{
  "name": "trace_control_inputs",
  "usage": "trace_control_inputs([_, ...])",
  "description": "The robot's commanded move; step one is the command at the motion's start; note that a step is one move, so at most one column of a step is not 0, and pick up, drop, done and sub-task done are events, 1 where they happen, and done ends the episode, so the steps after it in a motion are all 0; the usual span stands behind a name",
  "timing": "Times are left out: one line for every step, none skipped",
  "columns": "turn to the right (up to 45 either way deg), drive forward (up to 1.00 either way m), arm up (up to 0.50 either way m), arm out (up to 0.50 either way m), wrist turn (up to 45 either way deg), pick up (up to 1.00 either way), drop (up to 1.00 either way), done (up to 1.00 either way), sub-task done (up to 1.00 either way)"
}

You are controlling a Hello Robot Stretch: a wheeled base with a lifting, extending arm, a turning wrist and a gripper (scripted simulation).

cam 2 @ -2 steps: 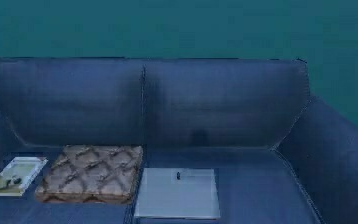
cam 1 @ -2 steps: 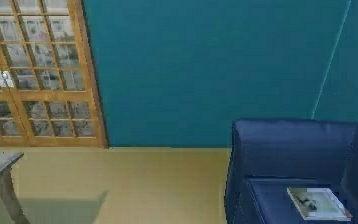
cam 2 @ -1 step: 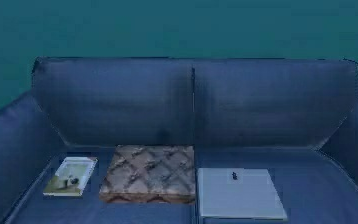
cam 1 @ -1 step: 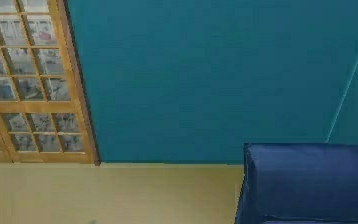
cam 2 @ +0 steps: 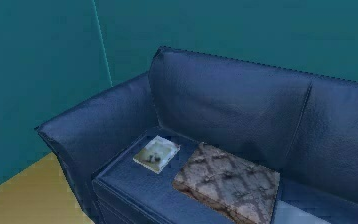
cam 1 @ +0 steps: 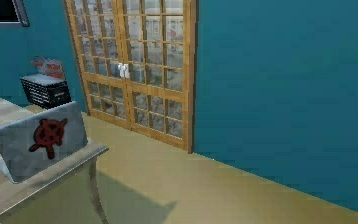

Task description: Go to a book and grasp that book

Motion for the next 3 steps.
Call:
trace_control_inputs([0.0, 0.00, 0.50, 0.00, 0.0, 0.00, 0.00, 0.00, 0.00])
trace_control_inputs([0.0, 0.00, 0.14, 0.00, 0.0, 0.00, 0.00, 0.00, 0.00])
trace_control_inputs([0.0, 0.00, 0.00, 0.44, 0.0, 0.00, 0.00, 0.00, 0.00])
